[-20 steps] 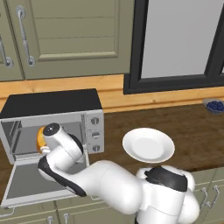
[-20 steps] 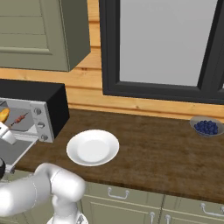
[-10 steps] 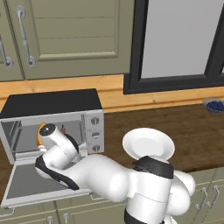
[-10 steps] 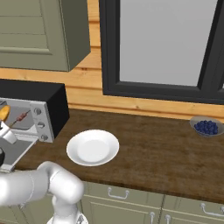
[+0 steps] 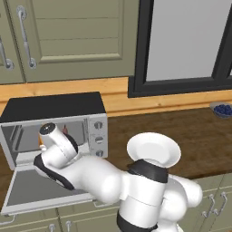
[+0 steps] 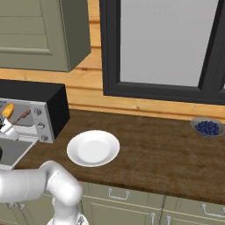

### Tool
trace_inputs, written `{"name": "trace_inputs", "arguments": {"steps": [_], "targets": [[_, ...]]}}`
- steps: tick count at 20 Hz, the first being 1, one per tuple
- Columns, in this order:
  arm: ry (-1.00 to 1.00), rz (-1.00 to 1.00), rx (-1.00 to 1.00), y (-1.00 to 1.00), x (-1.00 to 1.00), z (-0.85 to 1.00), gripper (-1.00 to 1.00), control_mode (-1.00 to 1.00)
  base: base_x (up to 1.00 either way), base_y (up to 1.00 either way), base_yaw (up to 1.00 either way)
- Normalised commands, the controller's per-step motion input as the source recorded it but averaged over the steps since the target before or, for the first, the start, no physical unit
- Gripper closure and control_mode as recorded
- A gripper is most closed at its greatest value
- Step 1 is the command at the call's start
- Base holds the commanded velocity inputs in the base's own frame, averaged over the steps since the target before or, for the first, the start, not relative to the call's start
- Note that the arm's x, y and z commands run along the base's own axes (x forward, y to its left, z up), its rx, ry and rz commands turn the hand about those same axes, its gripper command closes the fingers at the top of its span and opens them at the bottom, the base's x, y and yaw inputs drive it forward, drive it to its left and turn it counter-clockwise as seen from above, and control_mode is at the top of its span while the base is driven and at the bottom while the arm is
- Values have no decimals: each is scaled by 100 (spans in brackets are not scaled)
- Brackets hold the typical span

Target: Pick up the kebab skewer and baguette bread, and place them inside the toaster oven. Close the toaster oven door and start by setting the timer.

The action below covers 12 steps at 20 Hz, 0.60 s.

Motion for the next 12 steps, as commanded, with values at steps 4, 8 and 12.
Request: {"name": "trace_inputs", "arguments": {"steps": [4, 8, 12], "targets": [[0, -6, 0, 0, 15, 0, -100, -100, 0, 0, 0], [0, -8, 0, 0, 28, 0, -100, -100, 0, 0, 0], [0, -8, 0, 0, 30, 0, -100, -100, 0, 0, 0]]}}
